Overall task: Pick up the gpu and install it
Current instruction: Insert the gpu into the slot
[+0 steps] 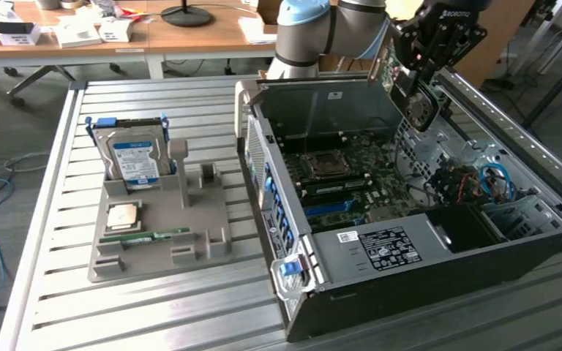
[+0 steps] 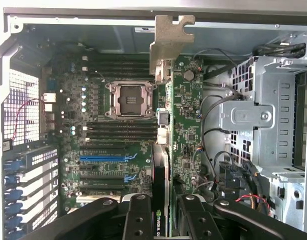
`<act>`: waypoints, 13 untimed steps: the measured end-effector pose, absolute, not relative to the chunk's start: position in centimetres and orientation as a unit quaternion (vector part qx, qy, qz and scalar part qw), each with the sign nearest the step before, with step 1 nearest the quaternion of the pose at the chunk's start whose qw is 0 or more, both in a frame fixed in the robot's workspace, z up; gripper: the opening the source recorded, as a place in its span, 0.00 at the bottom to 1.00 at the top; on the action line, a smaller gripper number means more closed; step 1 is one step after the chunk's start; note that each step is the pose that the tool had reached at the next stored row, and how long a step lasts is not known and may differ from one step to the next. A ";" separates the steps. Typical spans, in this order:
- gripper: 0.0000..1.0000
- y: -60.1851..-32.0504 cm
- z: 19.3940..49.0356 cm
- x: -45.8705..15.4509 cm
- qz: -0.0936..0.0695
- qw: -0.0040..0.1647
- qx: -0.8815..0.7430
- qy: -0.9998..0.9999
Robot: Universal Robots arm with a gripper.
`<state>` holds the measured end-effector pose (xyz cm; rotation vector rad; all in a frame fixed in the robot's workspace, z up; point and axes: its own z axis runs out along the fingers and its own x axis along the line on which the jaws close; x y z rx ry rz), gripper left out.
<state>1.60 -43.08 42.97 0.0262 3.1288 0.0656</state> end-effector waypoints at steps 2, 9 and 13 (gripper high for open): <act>0.26 -43.1 43.0 1.6 0.021 0.006 0.008 1.000; 0.26 -43.1 42.9 1.6 0.021 0.005 -0.046 0.999; 0.26 -43.1 42.9 1.6 0.020 0.004 -0.083 0.996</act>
